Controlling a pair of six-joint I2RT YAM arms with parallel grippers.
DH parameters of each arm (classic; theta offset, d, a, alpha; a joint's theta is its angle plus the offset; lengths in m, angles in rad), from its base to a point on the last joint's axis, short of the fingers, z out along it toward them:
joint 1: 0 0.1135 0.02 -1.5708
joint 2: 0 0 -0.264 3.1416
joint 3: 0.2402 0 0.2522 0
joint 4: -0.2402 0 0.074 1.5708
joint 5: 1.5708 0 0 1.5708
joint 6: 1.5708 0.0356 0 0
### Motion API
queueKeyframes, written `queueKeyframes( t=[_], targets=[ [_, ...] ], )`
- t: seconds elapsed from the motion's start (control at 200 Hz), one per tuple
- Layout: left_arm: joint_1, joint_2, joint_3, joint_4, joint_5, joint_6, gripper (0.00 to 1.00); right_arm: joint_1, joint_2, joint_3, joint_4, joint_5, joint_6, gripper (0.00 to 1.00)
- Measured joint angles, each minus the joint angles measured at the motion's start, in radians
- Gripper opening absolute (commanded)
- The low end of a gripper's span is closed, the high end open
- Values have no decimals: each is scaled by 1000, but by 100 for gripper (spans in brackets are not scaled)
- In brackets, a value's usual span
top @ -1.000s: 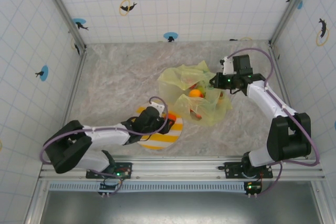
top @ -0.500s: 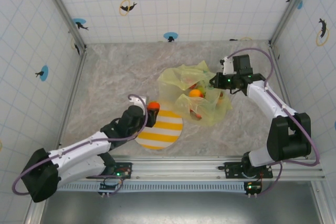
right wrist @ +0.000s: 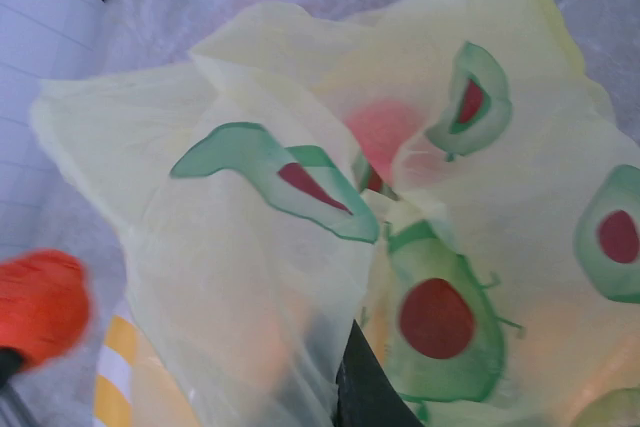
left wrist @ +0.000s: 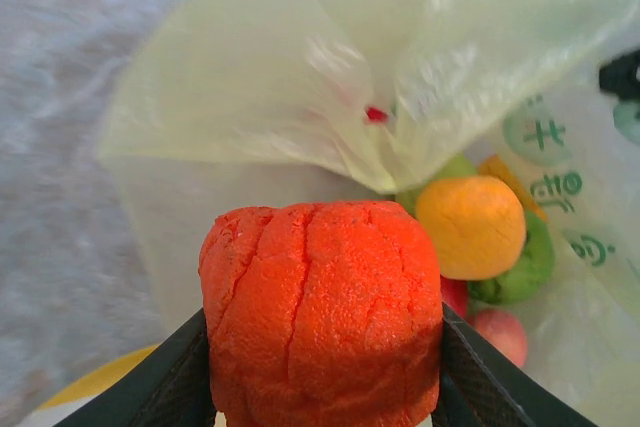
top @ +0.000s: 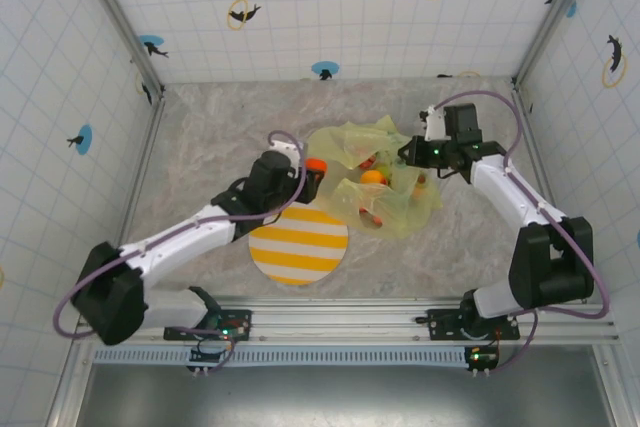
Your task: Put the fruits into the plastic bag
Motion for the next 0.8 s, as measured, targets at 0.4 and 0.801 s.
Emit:
queueKeyframes(
  t=[0.4,0.801],
  targets=[
    [0,200,143,23,183,9,50,30,-90,-110,246,-39,134,6],
    [0,298,222,73,266,40,51,45,-102,-145,388,-32,267,6]
  ],
)
